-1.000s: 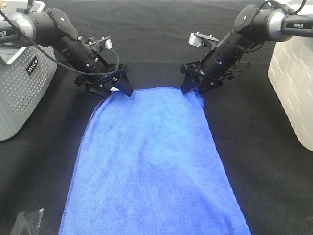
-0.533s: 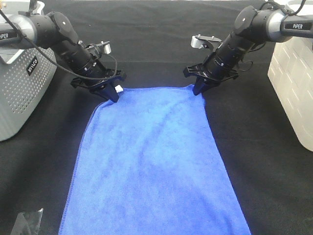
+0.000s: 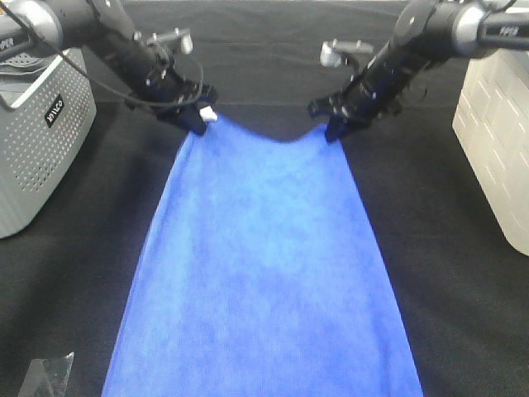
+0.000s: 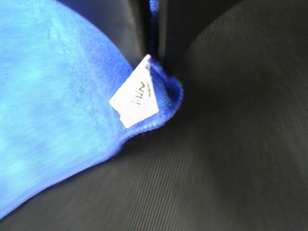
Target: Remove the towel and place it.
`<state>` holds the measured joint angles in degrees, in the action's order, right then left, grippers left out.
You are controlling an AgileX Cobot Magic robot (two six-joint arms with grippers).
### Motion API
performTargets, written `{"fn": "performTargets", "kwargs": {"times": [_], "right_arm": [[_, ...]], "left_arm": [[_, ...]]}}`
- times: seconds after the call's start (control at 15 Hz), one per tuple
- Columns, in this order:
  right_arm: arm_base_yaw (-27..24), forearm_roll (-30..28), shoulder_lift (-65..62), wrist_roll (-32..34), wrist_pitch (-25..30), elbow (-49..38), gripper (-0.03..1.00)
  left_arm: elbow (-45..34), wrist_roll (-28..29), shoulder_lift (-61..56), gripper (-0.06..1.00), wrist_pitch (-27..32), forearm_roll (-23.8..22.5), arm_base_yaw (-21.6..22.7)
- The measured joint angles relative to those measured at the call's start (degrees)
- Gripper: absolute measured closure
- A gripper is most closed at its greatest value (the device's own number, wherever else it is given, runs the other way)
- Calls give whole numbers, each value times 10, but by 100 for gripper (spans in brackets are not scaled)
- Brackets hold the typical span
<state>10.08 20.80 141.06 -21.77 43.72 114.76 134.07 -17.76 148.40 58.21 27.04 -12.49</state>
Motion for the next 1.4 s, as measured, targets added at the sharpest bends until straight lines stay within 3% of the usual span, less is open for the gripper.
{"fn": "performTargets", "kwargs": {"times": [0.33,0.73,0.93,1.4], "right_arm": [[0,0,-37,-10,-115,0,94],[0,1,-39,-44,-231,0,94],[1,3,-32,-48,-282,0,94],[1,6,9,-55,-323,0,94]], "left_arm": [[61,0,0,93,-13,-44,0],[65,-3,0,93,-138,-58,0],[65,-36,0,93,-176,-61,-6],[65,-53,46,93,-240,-64,-14]]}}
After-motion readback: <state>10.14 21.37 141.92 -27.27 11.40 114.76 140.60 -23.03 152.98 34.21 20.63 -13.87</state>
